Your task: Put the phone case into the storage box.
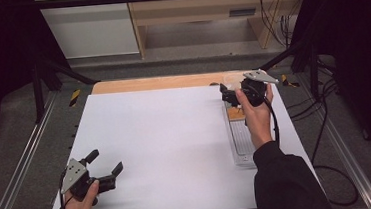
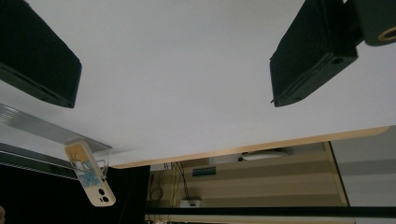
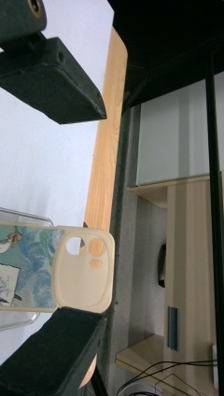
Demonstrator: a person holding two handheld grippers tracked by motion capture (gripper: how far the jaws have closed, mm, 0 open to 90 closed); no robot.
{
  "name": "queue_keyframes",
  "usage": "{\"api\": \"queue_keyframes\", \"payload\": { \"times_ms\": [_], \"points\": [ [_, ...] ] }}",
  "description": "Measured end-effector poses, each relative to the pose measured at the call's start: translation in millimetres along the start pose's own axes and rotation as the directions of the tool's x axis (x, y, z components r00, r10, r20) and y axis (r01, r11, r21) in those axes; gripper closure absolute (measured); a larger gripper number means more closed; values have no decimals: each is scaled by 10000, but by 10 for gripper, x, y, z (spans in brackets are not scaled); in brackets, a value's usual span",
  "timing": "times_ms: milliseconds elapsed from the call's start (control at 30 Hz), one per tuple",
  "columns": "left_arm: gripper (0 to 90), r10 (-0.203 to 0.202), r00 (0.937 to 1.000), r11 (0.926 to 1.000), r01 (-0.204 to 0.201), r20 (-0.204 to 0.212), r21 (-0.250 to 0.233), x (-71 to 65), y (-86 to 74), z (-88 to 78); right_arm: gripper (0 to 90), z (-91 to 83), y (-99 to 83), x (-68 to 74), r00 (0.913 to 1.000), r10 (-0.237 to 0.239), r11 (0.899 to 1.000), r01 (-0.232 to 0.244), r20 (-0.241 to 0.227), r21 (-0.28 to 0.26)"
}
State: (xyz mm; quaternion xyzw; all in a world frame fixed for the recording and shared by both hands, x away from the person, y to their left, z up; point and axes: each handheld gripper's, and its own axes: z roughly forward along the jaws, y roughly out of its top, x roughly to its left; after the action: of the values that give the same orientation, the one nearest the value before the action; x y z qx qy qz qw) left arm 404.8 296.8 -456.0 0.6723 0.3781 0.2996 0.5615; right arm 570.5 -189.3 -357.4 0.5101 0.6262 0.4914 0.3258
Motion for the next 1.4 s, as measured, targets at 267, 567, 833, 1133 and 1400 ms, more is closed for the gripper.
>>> {"api": "queue_keyframes", "payload": {
  "times_ms": [267, 567, 833, 1133, 1400],
  "points": [
    [17, -71, 9999, 10000, 71, 97, 62, -12, -18, -17, 48, -68, -15, 61, 9997, -134, 9999, 135, -221, 46],
    [17, 123, 9988, 9999, -126, 473, 52, -65, -12, 6, 52, -225, -2, 90, 9952, -738, 9964, 709, -638, -474],
    [16, 211, 9981, 9998, -210, 584, -32, -82, 2, -1, 52, -288, 8, 102, 9877, -1123, 9901, 1018, -1090, -969],
    [17, 102, 9978, 9998, -92, 655, -150, -61, 11, -11, 39, -372, 12, 161, 9789, -1554, 9790, 1347, -1327, -1527],
    [16, 44, 9983, 9994, -24, 587, -347, -31, 21, -31, 34, -469, -2, 147, 9797, -1558, 9746, 1315, -1265, -1815]
  ]
}}
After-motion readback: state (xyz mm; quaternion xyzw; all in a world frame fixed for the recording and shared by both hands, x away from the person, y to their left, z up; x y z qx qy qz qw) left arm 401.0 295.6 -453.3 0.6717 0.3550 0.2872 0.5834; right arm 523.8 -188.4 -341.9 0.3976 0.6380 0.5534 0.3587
